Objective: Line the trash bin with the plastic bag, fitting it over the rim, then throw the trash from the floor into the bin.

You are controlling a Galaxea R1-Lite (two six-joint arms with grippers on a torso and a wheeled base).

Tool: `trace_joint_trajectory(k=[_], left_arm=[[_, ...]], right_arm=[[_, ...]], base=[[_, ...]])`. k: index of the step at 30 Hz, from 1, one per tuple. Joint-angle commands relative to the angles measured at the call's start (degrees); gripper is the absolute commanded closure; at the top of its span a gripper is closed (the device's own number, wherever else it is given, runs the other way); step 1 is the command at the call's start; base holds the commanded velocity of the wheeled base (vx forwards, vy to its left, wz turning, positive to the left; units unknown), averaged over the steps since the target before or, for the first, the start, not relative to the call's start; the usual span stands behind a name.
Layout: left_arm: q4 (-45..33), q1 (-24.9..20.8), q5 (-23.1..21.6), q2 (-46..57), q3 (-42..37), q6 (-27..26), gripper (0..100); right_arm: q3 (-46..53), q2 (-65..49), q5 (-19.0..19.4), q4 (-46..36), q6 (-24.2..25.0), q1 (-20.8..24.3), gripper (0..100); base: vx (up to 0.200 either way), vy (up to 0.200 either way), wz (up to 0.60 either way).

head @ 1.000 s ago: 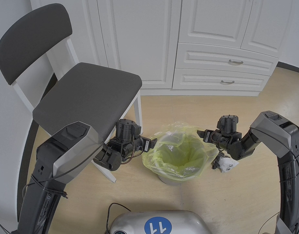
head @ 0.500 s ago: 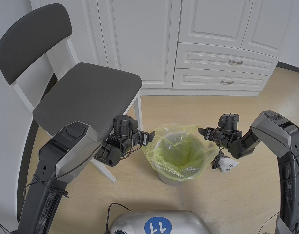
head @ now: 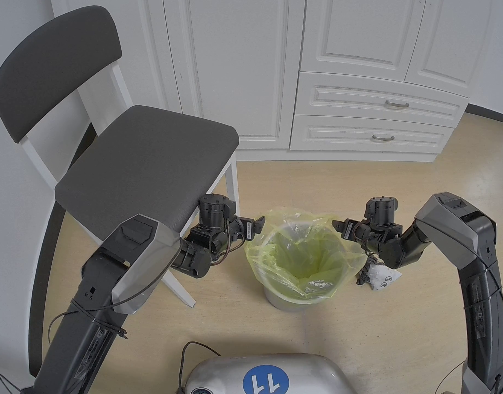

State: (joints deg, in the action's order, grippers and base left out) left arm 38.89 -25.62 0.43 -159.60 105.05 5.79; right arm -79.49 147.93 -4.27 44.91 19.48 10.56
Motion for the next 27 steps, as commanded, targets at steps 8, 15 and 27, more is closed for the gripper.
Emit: trace_joint_trajectory(k=[8, 15, 27], left_arm=[[-6.63, 2.42, 0.28, -6.78, 9.55, 2.91, 0], [-7.07, 3.48, -0.16, -8.01, 9.55, 2.91, 0], [-7.16, 2.16, 2.74, -2.47, 3.23, 2.82, 0]], right_arm=[[-5.76, 5.61, -0.13, -0.61, 3.02, -1.15, 0], [-7.43, 7.02, -0.13, -0.70, 3.02, -1.24, 0], [-6.11, 3.77, 0.31, -3.69, 4.16, -1.77, 0]], base=[[0.000, 0.000, 0.00], [0.000, 0.000, 0.00], [0.000, 0.000, 0.00]])
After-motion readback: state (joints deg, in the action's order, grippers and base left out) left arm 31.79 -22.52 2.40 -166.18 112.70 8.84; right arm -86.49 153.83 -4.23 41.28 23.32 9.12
